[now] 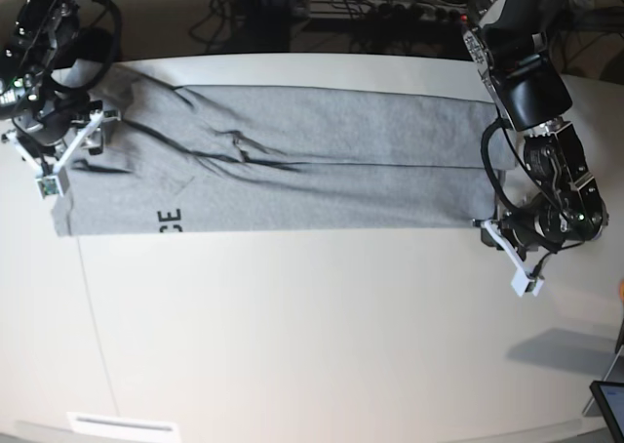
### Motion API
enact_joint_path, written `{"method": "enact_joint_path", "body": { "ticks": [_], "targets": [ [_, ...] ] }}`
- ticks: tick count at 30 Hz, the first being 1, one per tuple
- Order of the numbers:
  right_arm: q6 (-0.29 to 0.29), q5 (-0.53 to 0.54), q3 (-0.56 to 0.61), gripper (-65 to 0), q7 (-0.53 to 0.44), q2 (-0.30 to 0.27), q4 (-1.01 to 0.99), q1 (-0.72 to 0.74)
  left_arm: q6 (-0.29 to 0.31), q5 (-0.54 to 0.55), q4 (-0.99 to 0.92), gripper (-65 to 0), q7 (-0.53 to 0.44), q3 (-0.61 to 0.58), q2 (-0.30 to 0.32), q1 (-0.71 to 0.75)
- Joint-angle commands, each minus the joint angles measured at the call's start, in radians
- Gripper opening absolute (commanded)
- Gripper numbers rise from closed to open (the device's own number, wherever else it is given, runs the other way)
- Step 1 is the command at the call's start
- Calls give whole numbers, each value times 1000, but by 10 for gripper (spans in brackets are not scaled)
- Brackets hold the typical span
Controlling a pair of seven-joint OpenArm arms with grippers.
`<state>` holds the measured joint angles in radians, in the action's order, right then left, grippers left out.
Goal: Fold the T-shirt properly
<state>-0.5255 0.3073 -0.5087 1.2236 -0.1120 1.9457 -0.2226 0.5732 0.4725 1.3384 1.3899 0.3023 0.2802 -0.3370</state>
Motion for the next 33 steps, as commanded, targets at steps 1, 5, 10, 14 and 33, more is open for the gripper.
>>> {"method": "enact_joint_path", "body": {
  "ticks": [1,5,10,14,33],
  "targets": [
    [0,5,-6,-309,-15,-8,13,5,-2,10,20,-650,-1,-1,17,-15],
    [2,5,-6,-309,-15,-8,13,5,1,13,72,-650,6,-1,17,36],
    [2,5,-3,-309,-12,-8,13,7,1,101,209,-650,6,-7,26,125],
    [2,5,-3,-309,-12,-8,13,7,1,124,249,-650,6,-8,47,195],
    [2,5,-5,-309,-17,-7,11,9,3,125,478,-650,6,-10,121,454]
  ]
}}
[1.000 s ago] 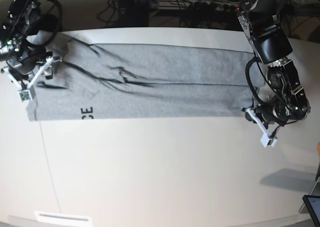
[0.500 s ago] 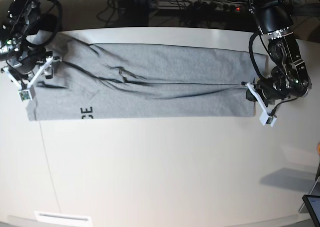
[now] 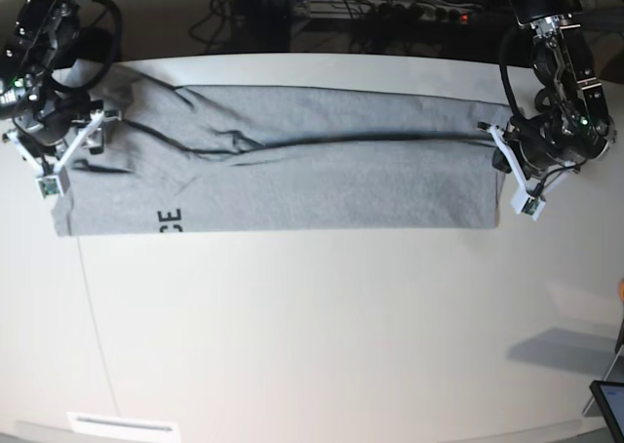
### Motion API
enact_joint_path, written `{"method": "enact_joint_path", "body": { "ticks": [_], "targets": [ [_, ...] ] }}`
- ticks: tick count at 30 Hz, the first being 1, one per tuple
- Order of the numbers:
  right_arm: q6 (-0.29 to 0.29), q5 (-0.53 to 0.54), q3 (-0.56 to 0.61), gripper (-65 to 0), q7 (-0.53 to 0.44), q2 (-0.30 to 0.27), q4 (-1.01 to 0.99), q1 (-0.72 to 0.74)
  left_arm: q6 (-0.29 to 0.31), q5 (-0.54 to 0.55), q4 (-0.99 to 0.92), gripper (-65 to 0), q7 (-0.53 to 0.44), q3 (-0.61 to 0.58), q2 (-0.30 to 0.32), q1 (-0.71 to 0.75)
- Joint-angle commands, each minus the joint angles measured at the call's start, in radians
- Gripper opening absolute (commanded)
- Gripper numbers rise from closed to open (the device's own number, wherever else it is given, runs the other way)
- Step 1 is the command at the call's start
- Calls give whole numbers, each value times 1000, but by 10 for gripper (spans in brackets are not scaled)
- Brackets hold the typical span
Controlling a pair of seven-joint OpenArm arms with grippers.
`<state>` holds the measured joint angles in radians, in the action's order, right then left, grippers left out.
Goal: Fold the T-shirt properly
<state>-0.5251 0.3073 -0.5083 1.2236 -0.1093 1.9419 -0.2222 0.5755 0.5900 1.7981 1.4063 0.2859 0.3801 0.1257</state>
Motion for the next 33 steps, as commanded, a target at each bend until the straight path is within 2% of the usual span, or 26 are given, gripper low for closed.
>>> {"method": "enact_joint_path", "body": {
  "ticks": [1,7,27,33],
  "targets": [
    [1,5,-5,-309,-17,-10,15,10,1,8,18,-650,-10,5,32,-2],
    [1,5,-6,-309,-17,10,15,14,1,8,18,-650,-10,-98,70,-1],
    [1,5,-6,-309,-17,16,15,25,1,8,18,-650,-10,-104,98,18],
    [3,5,-6,-309,-17,16,15,30,1,8,87,-650,-10,-219,125,21]
  ]
}}
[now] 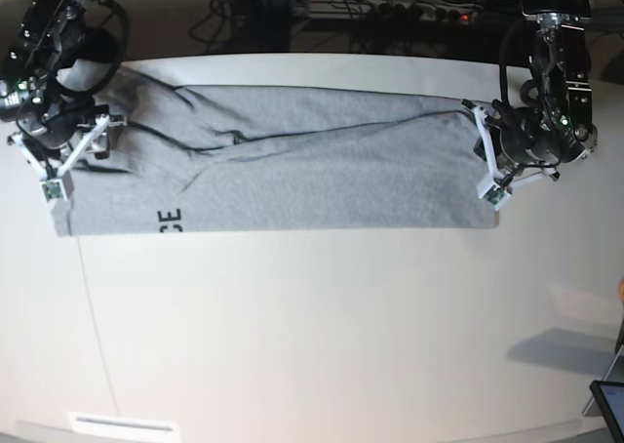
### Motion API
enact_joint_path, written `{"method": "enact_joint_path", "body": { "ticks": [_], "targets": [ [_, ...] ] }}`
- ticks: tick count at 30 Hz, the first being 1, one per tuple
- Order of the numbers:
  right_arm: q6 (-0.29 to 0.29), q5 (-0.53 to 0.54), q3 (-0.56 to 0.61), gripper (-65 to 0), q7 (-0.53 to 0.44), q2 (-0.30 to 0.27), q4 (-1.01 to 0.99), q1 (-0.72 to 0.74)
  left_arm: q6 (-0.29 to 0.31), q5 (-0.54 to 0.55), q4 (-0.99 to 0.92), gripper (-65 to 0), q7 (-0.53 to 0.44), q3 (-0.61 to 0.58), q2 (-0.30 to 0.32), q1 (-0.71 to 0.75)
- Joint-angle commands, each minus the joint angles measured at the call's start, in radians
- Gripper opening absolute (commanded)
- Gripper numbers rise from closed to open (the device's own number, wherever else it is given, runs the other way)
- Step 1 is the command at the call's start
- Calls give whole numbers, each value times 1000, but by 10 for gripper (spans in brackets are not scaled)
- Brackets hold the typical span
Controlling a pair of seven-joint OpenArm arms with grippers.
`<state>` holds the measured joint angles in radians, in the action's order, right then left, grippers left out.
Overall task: Fold the T-shirt properly
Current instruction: 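Move the left gripper inward along the strip's edge and lower it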
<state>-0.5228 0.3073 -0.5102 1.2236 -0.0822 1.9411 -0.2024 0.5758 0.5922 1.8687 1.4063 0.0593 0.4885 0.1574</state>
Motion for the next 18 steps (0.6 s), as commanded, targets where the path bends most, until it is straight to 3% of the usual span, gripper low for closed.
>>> {"method": "enact_joint_path", "body": {
  "ticks": [1,4,10,18],
  "targets": [
    [0,5,-5,-309,-17,-11,16,10,0,5,36,-650,-10,1,17,-11],
    [0,5,-5,-309,-17,-11,16,10,0,5,85,-637,-10,-3,17,-11],
    [0,5,-5,-309,-18,-12,16,10,0,5,116,-383,-10,4,17,-12],
    [0,5,-5,-309,-18,-12,16,11,0,5,118,-361,-10,7,12,-20]
  ]
}}
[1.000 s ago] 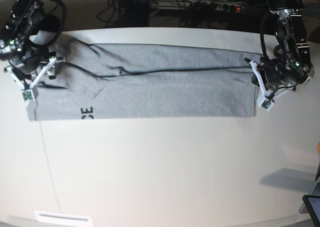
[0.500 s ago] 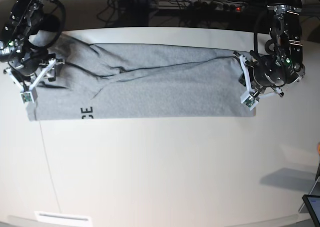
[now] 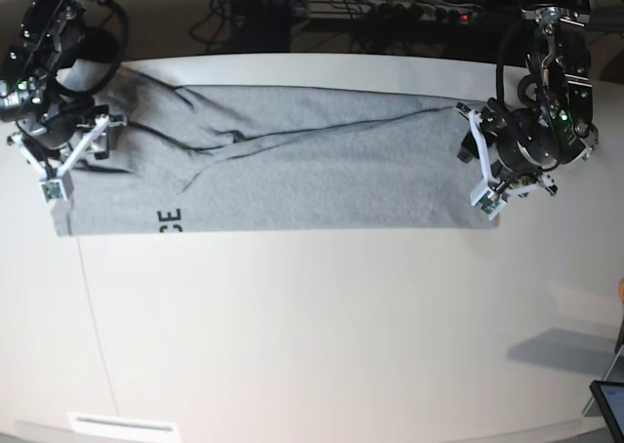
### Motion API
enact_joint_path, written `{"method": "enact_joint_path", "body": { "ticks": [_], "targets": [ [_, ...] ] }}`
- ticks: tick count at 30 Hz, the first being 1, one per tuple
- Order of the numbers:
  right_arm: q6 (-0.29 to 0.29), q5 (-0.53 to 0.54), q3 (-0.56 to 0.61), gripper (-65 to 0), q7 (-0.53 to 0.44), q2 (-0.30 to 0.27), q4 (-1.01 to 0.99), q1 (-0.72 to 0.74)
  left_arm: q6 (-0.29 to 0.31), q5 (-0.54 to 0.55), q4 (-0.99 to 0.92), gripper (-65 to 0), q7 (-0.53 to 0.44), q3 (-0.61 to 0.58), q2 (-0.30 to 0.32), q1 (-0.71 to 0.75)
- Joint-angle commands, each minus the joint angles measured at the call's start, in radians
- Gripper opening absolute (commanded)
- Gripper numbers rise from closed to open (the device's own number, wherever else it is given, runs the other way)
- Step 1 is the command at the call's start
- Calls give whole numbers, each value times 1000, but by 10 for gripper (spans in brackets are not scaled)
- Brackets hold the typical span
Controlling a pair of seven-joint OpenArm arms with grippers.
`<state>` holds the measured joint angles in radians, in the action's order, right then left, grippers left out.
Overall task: Fold the T-shirt properly
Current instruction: 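Move the left gripper inward along the strip's edge and lower it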
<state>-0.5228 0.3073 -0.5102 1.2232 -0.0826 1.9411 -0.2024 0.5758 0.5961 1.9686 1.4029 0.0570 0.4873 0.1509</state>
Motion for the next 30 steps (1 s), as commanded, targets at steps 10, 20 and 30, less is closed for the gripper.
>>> {"method": "enact_joint_path", "body": {
  "ticks": [10,20,30],
  "targets": [
    [-35,10,5,-308,-150,-10,25,-19,0,-9,8,-363,-35,114,-111,-66],
    [-175,5,5,-306,-178,-19,27,-53,0,-115,-36,-353,-35,-41,-118,-96],
    [-175,5,-3,-173,-224,-38,34,-111,0,-123,-10,-255,-149,53,-164,17]
  ]
}}
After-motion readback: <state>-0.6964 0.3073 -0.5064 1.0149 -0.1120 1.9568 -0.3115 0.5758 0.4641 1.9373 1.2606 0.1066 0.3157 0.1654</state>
